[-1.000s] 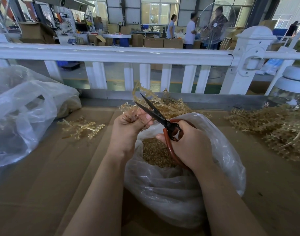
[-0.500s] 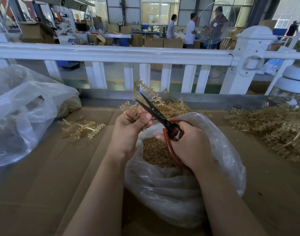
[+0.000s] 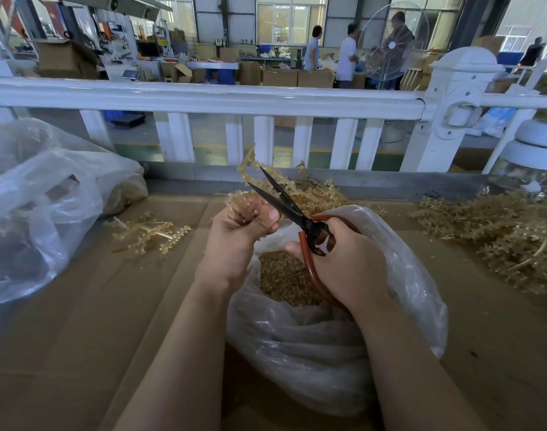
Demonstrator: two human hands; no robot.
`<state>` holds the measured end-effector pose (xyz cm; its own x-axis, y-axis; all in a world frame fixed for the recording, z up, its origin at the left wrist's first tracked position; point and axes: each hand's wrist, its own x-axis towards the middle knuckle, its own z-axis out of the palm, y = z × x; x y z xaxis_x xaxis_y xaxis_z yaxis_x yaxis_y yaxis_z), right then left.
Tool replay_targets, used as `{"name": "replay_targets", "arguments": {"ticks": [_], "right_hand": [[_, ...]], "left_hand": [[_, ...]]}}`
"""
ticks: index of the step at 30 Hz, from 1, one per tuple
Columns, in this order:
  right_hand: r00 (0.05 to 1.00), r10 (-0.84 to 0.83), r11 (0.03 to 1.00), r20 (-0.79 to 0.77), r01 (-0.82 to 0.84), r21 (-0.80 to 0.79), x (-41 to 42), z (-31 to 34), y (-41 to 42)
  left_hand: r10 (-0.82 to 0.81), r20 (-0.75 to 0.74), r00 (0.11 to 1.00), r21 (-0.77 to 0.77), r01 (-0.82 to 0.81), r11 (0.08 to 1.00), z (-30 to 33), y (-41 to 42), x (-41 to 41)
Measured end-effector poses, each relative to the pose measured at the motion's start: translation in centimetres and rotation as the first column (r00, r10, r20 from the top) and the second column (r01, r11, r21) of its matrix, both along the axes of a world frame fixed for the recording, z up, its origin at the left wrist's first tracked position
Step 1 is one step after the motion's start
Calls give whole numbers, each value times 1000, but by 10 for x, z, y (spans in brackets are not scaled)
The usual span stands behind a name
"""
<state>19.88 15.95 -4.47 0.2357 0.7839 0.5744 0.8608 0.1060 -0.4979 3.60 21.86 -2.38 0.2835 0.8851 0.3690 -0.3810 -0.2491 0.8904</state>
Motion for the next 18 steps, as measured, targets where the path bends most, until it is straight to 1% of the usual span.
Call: {"name": "replay_targets", "arguments": {"ticks": [6, 18], "right_hand": [[998, -21, 998, 66, 17, 52, 1, -2, 0], [998, 55, 997, -28, -54, 52, -2, -1, -2]], "left_hand": [[64, -59, 996, 34, -62, 998, 0, 0, 1], [-14, -14, 1000, 19, 14, 1000, 0, 2, -1]]}}
